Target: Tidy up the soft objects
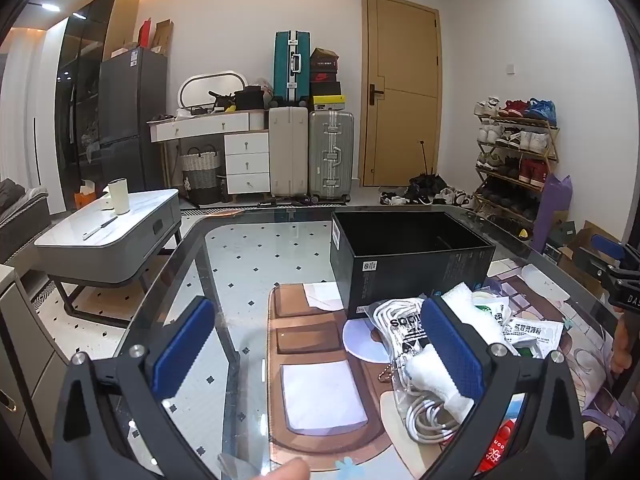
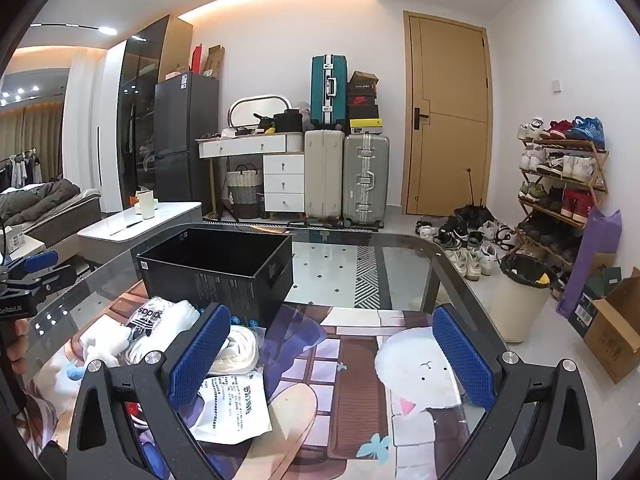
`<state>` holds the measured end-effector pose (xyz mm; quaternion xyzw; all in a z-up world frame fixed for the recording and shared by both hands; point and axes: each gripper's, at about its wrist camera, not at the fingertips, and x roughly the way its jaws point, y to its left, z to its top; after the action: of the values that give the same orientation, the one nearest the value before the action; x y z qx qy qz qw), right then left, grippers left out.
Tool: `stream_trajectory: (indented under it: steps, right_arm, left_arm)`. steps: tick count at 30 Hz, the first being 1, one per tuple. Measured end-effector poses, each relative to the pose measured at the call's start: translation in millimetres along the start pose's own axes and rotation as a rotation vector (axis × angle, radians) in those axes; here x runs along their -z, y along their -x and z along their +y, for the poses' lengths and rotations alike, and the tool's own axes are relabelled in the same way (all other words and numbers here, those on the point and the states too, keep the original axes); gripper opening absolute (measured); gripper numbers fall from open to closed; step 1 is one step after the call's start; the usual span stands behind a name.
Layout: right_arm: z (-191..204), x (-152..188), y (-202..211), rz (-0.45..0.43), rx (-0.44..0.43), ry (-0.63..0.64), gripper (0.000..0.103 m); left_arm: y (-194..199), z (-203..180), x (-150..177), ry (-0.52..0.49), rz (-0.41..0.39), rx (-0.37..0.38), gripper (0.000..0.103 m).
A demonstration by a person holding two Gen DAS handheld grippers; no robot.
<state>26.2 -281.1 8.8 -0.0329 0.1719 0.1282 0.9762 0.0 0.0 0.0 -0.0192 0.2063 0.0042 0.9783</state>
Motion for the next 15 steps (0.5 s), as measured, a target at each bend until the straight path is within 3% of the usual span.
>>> stream_trajectory:
  steps: [15]
  right_arm:
    - [0.2, 1.2, -3.4, 0.008, -0.014, 0.022, 0.103]
  left_arm:
    - [1.0, -0.3, -0.7, 0.003, -0.011, 0.001, 0.103]
